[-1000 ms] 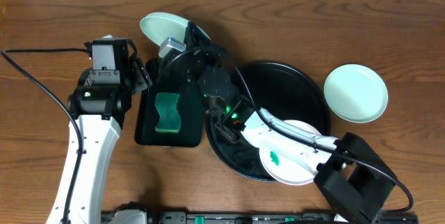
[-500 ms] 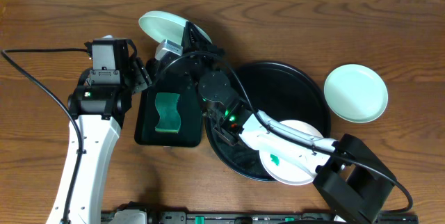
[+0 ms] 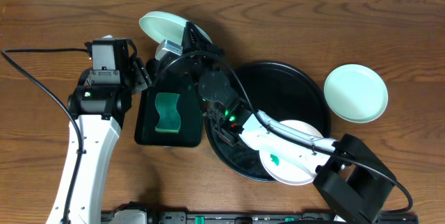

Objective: Clean dirty plates on tray and stack at the side

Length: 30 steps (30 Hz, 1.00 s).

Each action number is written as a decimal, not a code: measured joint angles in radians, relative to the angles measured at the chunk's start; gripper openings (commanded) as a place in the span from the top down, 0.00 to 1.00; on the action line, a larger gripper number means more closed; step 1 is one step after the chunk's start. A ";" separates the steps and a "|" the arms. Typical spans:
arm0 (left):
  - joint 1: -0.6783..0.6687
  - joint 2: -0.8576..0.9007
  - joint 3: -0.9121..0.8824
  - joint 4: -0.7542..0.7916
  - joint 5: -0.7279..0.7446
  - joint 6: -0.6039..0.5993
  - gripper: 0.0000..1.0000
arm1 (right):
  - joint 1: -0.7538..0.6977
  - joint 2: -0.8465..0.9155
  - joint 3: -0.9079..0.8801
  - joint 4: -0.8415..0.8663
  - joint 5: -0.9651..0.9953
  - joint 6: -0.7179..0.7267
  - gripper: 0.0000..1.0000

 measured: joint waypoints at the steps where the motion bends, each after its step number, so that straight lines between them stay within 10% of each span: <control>1: 0.000 0.000 0.000 0.000 0.000 0.000 0.20 | 0.000 0.000 0.000 -0.008 0.000 0.000 0.99; 30: 0.000 0.000 0.000 0.000 0.000 0.000 0.20 | 0.000 0.000 0.002 -0.238 0.057 0.100 0.99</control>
